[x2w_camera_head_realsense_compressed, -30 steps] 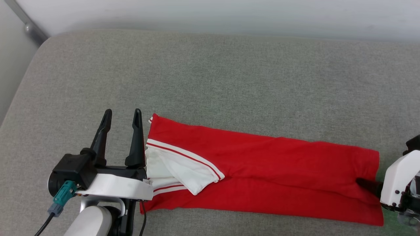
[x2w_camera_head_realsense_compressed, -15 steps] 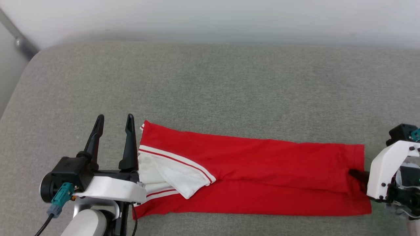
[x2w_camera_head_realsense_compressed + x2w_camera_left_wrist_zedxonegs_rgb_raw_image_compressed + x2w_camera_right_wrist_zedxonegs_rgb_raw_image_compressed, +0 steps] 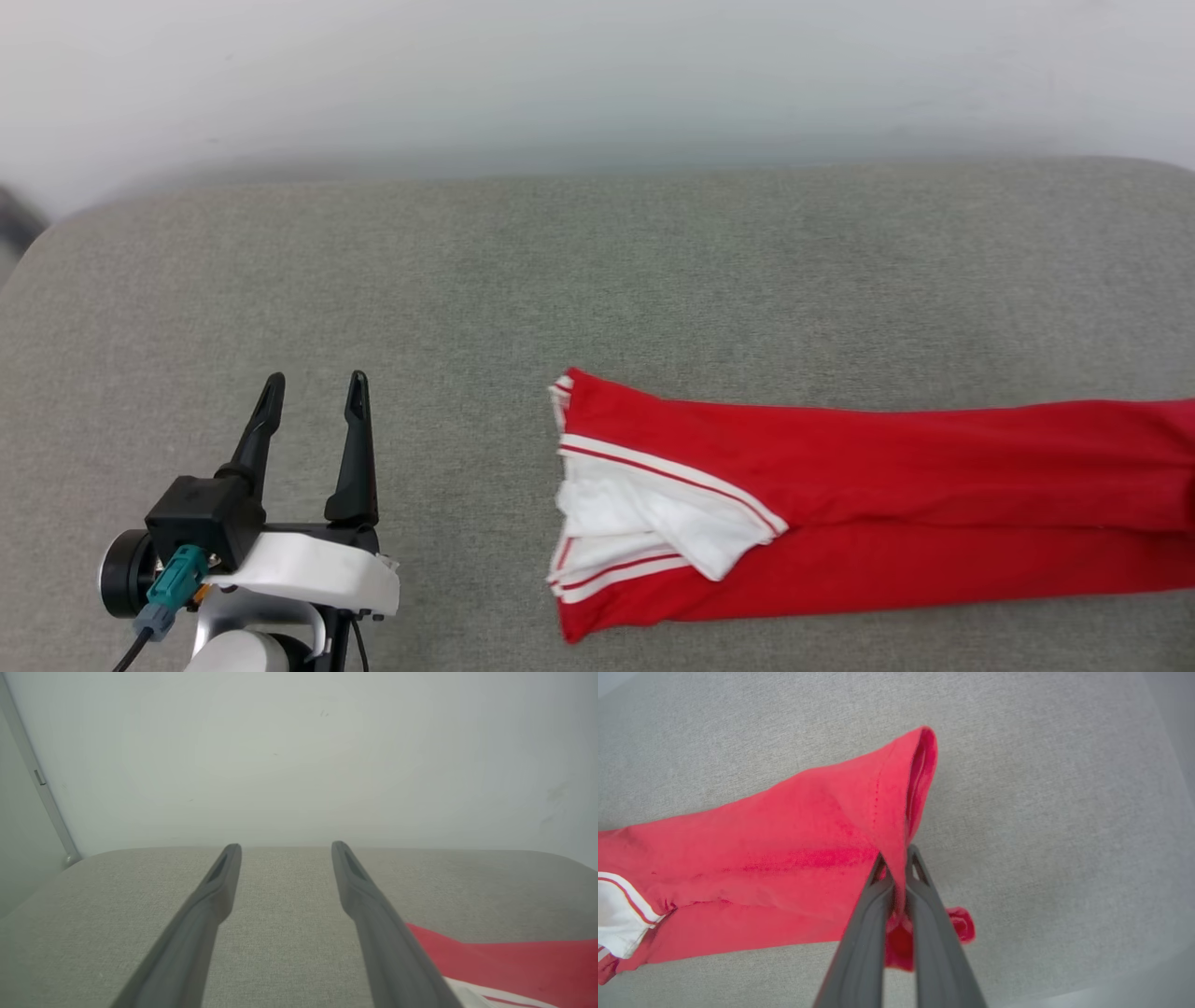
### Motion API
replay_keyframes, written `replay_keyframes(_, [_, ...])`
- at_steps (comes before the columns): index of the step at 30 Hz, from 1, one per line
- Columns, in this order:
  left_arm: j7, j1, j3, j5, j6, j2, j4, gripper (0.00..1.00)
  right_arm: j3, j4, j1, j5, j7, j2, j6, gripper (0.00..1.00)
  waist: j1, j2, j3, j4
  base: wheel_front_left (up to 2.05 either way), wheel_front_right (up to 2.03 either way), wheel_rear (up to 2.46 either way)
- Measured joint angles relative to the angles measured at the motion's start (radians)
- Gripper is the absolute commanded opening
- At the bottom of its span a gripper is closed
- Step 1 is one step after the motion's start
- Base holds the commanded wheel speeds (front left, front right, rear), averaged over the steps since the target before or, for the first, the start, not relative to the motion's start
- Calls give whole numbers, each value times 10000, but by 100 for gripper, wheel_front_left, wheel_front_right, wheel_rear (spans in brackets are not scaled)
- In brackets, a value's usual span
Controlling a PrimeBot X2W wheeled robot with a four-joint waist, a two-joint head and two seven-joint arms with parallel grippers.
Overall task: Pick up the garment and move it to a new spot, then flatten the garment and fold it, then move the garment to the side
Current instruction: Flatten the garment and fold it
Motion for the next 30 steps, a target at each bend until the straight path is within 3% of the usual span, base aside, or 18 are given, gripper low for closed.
replay_keyframes(6, [48, 169, -52, -2, 50, 58, -17, 100, -815, 10, -274, -17, 660, 159, 0, 0, 0, 0, -155, -216, 0, 0, 0])
replay_keyframes(12, [146, 174, -142, 2, 50, 136, -67, 100, -978, 59, -625, 1685, 2000, 2243, 0, 0, 0, 0, -198, -227, 0, 0, 0])
replay_keyframes(17, [259, 80, -247, 13, 4, 130, -100, 100, -786, 506, -935, 3162, 2592, 2619, 0, 0, 0, 0, -114, -110, 0, 0, 0])
replay_keyframes(24, [428, -45, -443, 13, -67, 119, -84, 100, 1898, 2414, -1191, 6071, 1162, 2656, 0, 0, 0, 0, -123, 139, 0, 0, 0])
replay_keyframes(30, [472, -246, -573, 12, -150, 27, -44, 100, 4541, 3281, -1475, 7235, -750, 2660, -2, 0, -1, 0, -85, 451, 0, 0, 0])
